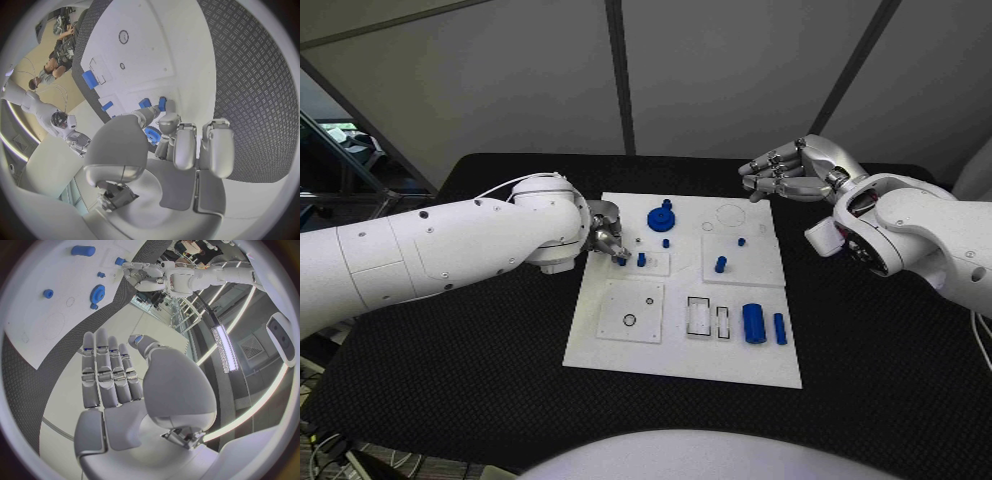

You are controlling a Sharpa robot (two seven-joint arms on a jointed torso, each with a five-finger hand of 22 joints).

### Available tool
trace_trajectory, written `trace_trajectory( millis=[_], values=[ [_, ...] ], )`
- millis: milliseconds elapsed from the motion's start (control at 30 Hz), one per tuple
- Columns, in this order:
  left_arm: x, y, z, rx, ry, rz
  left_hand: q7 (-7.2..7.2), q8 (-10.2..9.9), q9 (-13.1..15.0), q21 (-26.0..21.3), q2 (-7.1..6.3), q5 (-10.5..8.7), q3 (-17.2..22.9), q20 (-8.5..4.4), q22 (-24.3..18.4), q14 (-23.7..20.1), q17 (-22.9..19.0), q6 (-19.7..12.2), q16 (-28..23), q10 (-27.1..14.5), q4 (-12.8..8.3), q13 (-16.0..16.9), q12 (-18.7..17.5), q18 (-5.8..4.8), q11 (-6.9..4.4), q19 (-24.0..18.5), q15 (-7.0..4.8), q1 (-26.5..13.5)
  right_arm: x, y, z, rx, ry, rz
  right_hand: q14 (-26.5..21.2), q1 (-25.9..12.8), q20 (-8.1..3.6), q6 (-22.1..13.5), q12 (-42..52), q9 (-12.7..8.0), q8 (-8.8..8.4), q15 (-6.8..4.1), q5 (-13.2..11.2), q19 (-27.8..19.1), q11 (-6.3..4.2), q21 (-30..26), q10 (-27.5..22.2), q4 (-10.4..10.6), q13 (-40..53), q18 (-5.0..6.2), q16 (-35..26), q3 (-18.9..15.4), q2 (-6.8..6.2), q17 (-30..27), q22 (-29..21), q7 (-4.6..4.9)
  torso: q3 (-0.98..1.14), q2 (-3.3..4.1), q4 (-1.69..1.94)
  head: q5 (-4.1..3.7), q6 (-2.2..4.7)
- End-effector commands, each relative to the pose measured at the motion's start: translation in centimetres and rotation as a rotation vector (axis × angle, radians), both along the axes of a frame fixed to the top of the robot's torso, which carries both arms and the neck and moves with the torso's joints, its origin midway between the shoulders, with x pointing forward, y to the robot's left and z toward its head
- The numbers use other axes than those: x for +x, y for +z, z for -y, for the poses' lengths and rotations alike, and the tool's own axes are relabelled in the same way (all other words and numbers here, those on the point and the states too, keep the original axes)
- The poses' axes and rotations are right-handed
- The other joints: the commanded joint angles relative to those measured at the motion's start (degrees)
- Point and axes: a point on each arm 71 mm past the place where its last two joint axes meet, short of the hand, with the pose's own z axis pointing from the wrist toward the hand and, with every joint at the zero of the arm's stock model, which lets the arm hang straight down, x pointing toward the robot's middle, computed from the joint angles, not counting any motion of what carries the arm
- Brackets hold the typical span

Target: Assemble the parts on the task board

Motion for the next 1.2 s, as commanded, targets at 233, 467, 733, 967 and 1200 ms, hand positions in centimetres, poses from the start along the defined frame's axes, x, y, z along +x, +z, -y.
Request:
trace_trajectory(
  millis=[233, 467, 733, 967, 1200],
  values=[
    [-0.32, -0.79, 0.2, 0.03, -0.021, -0.053, -0.19, -0.01, 0.09, 0.15, -0.47, 0.09, 6.4, -0.47, 6.16, 3.81, 7.3, 0.41, 0.16, 0.01, -5.81, -0.14, -0.19, -0.87, -0.21, 2.12, -0.4, 0.0, -0.03, 0.15, -0.1, 0.002, 0.011, 0.004, 0.18, -0.38, -0.05, 0.02, -0.15, 0.0, -0.14, 0.21, 0.38, 0.34, 0.37, -0.2, 0.06, 0.23, -0.1, 0.18, -0.23, 0.02, 0.12, -0.07, -0.08, 0.45, -0.01, 0.0, 0.05, -0.13, -0.11],
    [-0.2, -0.77, -0.07, 0.022, 0.0, -0.043, -0.55, -0.06, 0.37, 0.16, -1.94, -0.24, 4.85, -0.46, 6.27, 3.81, 7.3, 0.72, 0.16, 0.13, -3.82, -0.62, -0.6, -0.89, -0.37, 2.16, -0.47, -4.37, -0.01, 0.15, -0.08, 0.002, 0.01, 0.005, 0.18, -0.42, -0.05, 0.0, -0.15, 0.0, -0.15, 0.21, 0.41, 0.37, 0.38, -0.25, 0.05, 0.25, -0.11, 0.18, -0.23, 0.01, 0.09, -0.08, -0.11, 0.45, -0.02, -0.03, 0.11, -0.18, -0.03],
    [-0.07, -0.65, -0.31, 0.004, 0.024, -0.023, -0.52, -0.44, 0.17, 0.54, -4.36, -0.69, -4.1, -0.51, 6.81, 3.82, 7.35, 2.31, 0.18, 0.55, 2.21, 0.02, 0.11, -1.02, -0.32, 2.42, -0.47, -13.44, 0.01, 0.16, -0.06, 0.002, 0.009, 0.006, 0.17, -0.47, -0.05, -0.02, -0.15, -0.01, -0.16, 0.22, 0.41, 0.37, 0.39, -0.27, 0.03, 0.29, -0.12, 0.17, -0.23, -0.01, 0.06, -0.09, -0.12, 0.47, -0.06, 0.0, 0.04, -0.13, 0.11],
    [-0.03, -0.51, -0.6, -0.01, 0.036, -0.007, -0.87, -0.54, 0.4, 0.38, -3.57, -0.38, -11.46, -0.7, 6.78, 3.82, 7.37, 2.65, 0.17, 0.2, 4.01, 0.16, 0.17, -0.99, -0.52, 2.41, -0.76, -13.52, 0.01, 0.14, -0.02, 0.001, 0.01, 0.005, 0.14, -0.56, -0.03, -0.07, -0.17, -0.02, -0.18, 0.24, 0.42, 0.37, 0.42, -0.31, -0.01, 0.34, -0.13, 0.17, -0.25, -0.04, 0.02, -0.11, -0.15, 0.49, -0.04, 0.0, 0.07, -0.19, 0.16],
    [-0.02, -0.33, -0.77, -0.023, 0.041, 0.006, -0.96, -0.4, 0.65, 0.38, -3.01, -0.31, -15.11, -0.81, 6.87, 3.83, 7.39, 2.74, 0.17, 0.08, 5.35, 0.18, 0.16, -0.99, -0.64, 2.45, -0.78, -13.16, 0.03, 0.11, -0.01, 0.0, 0.01, 0.002, 0.1, -0.49, -0.03, -0.1, -0.19, -0.02, -0.2, 0.24, 0.45, 0.37, 0.41, -0.34, -0.05, 0.31, -0.15, 0.17, -0.27, 0.0, 0.03, -0.13, -0.17, 0.48, -0.08, -0.02, 0.07, -0.21, 0.17]
  ],
)
